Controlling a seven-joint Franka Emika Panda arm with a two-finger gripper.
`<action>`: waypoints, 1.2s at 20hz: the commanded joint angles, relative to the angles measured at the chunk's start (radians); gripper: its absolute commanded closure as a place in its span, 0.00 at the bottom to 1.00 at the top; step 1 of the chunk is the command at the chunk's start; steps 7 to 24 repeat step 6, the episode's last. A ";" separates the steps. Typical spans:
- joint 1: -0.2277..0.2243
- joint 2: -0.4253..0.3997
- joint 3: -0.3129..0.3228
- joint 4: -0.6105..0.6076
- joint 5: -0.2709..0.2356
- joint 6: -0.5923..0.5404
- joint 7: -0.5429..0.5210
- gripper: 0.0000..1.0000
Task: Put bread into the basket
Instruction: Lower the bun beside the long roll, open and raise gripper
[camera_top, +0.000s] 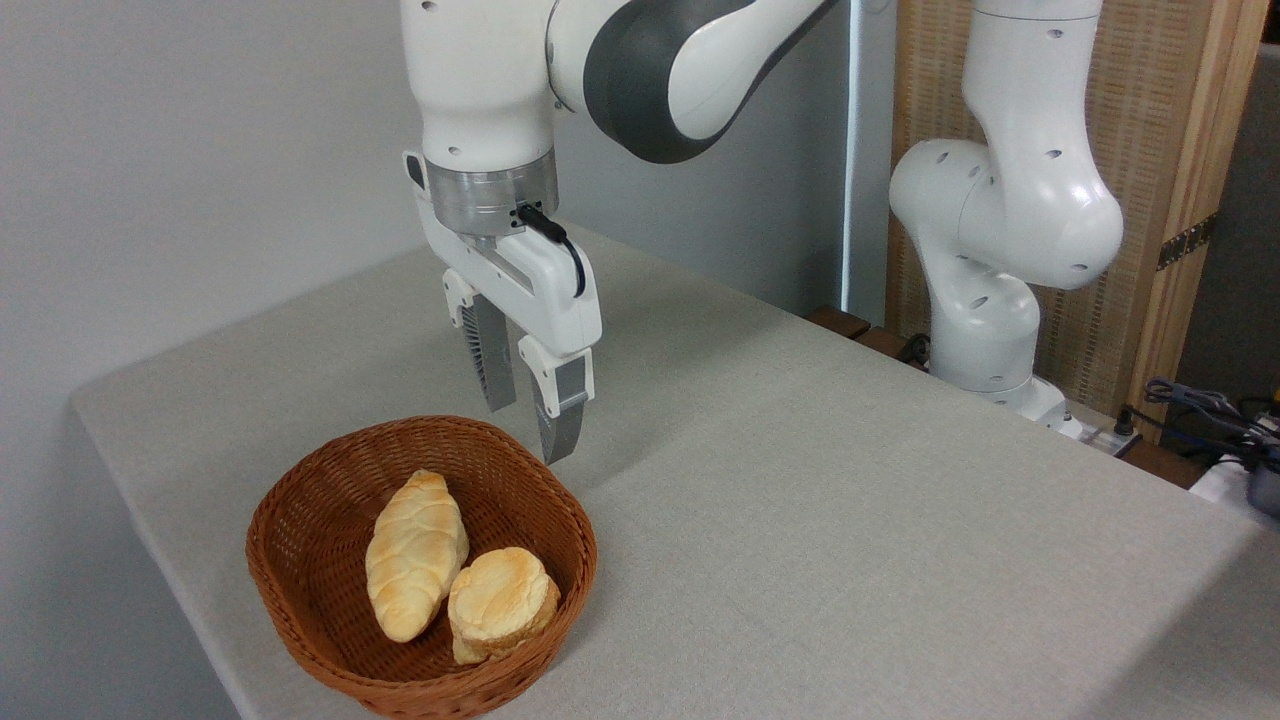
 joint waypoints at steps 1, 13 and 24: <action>-0.004 -0.006 0.008 0.009 -0.002 -0.027 0.006 0.00; -0.003 -0.022 0.029 0.016 0.001 -0.027 0.013 0.00; -0.003 -0.022 0.029 0.016 0.001 -0.027 0.013 0.00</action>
